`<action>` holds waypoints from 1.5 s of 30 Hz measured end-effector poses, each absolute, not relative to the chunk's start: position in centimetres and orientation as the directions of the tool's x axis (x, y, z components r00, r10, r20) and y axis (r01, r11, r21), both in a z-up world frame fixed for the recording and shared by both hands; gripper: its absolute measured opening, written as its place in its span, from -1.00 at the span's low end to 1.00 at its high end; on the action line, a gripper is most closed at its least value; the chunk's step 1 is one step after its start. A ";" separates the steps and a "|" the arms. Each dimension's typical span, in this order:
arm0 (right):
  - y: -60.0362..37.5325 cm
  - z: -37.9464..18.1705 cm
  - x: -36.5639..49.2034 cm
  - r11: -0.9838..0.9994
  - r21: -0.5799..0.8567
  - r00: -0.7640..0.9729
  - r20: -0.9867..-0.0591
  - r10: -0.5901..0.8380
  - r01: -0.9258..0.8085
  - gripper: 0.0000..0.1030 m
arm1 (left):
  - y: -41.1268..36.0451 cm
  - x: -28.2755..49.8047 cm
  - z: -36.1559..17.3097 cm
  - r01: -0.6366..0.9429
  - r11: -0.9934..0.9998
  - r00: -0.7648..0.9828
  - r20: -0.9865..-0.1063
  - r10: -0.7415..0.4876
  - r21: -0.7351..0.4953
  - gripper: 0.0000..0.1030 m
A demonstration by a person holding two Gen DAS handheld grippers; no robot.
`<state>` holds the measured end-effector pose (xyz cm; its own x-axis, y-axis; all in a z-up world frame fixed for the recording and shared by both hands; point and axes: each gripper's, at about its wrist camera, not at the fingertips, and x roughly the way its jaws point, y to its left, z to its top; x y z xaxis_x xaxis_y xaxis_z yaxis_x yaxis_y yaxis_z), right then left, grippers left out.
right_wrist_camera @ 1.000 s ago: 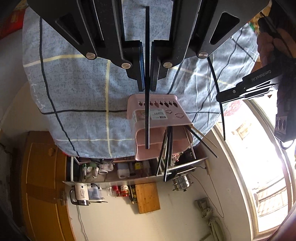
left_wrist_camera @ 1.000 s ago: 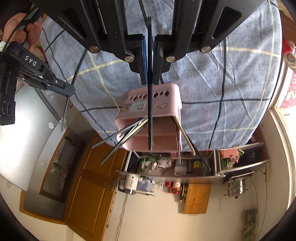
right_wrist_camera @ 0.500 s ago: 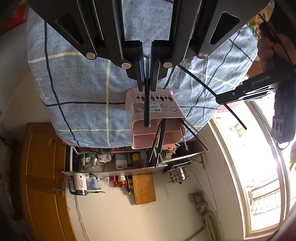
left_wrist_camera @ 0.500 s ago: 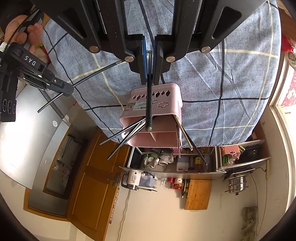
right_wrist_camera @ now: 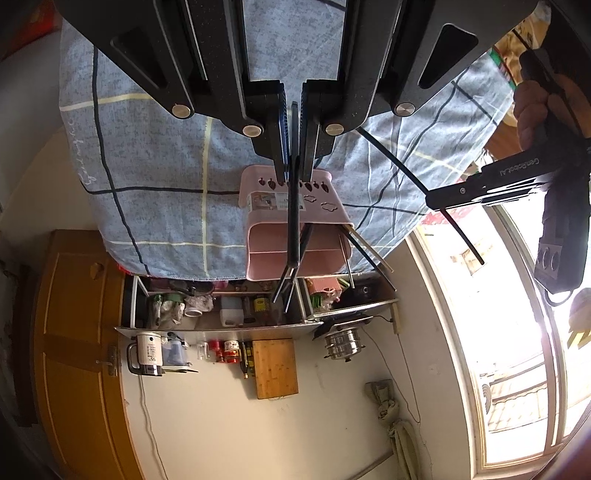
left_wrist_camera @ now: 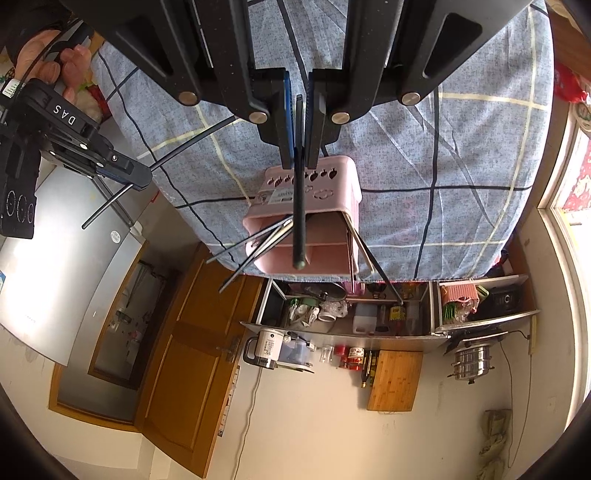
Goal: Organize utensils
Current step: 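Lift the black chopsticks upright with both tools and carry them over the basket, then lower the black chopsticks into the basket and open both tools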
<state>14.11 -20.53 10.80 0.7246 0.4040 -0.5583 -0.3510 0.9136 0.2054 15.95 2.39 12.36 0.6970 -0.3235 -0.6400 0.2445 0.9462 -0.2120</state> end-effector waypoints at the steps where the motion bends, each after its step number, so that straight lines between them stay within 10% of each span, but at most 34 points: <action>1: -20.4 11.1 14.2 0.912 0.206 0.727 -0.552 0.408 -0.355 -0.90 | 2.4 16.1 12.7 0.244 0.946 0.702 -0.635 -0.323 -0.211 -0.91; 22: -15.9 18.1 20.0 0.902 0.165 0.804 -0.410 0.431 -0.399 -0.90 | 4.3 23.1 20.5 0.220 0.952 0.791 -0.532 -0.301 -0.212 -0.91; 45: -13.4 12.7 25.9 0.915 0.165 0.740 -0.543 0.397 -0.369 -0.90 | 2.6 29.7 13.1 0.211 0.962 0.714 -0.645 -0.273 -0.173 -0.88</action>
<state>25.95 -13.38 12.69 0.7402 0.3967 -0.5428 -0.3693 0.9146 0.1647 29.67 2.64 13.13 0.7137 -0.2732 -0.6450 0.2115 0.9619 -0.1734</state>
